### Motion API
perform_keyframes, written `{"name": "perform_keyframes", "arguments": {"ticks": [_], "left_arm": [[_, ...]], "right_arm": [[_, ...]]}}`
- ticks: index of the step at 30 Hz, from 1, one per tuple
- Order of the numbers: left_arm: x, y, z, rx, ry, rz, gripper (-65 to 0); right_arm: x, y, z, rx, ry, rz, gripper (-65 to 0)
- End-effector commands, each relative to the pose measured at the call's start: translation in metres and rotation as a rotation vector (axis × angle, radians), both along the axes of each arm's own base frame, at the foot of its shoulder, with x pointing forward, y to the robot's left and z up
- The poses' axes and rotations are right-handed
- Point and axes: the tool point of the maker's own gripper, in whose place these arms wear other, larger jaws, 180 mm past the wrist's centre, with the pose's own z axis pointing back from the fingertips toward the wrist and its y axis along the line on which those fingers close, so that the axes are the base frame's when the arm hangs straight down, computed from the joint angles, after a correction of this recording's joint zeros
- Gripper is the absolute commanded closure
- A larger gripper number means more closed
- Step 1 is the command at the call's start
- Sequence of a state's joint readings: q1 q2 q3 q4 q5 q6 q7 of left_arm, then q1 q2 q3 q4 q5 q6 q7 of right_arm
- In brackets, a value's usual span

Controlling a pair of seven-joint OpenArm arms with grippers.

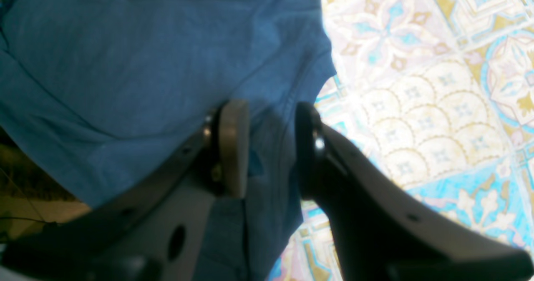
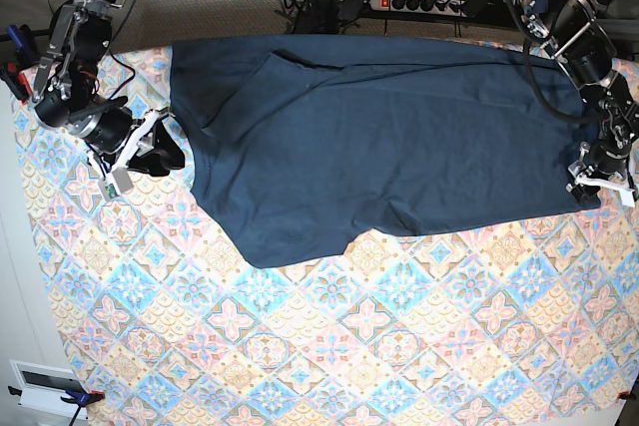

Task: Layout the t-shirt on the table in an organized manner, then fold the t-shirt properly
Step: 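Pull the shirt hem with the right gripper toward the table's middle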

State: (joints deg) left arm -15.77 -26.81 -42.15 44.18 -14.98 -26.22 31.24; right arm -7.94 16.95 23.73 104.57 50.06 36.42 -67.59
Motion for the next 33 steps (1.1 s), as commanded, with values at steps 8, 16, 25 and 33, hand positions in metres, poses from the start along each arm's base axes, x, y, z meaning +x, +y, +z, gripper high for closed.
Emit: {"name": "perform_keyframes", "arguments": {"ticks": [8,16,25,33], "left_arm": [[0.002,-0.009,0.001,-0.028,0.012,-0.051,-6.0],[0.008,0.005,0.049,0.017,-0.132,-0.045,-0.1],[-0.002,-0.016,0.089,0.074,-0.203,-0.137,0.0],[-0.026,-0.035,0.107,0.123,-0.21,-0.219,0.0]], "right_arm": [[0.005,0.0,0.014,0.014,-0.05,0.006,-18.5],[0.012,0.0,0.013,-0.013,-0.055,0.01,-18.4],[0.076,0.025,0.022,-0.202,-0.107,0.122,-18.4],[0.102,0.045,-0.025,-0.165,-0.014,0.169,-18.8]]}}
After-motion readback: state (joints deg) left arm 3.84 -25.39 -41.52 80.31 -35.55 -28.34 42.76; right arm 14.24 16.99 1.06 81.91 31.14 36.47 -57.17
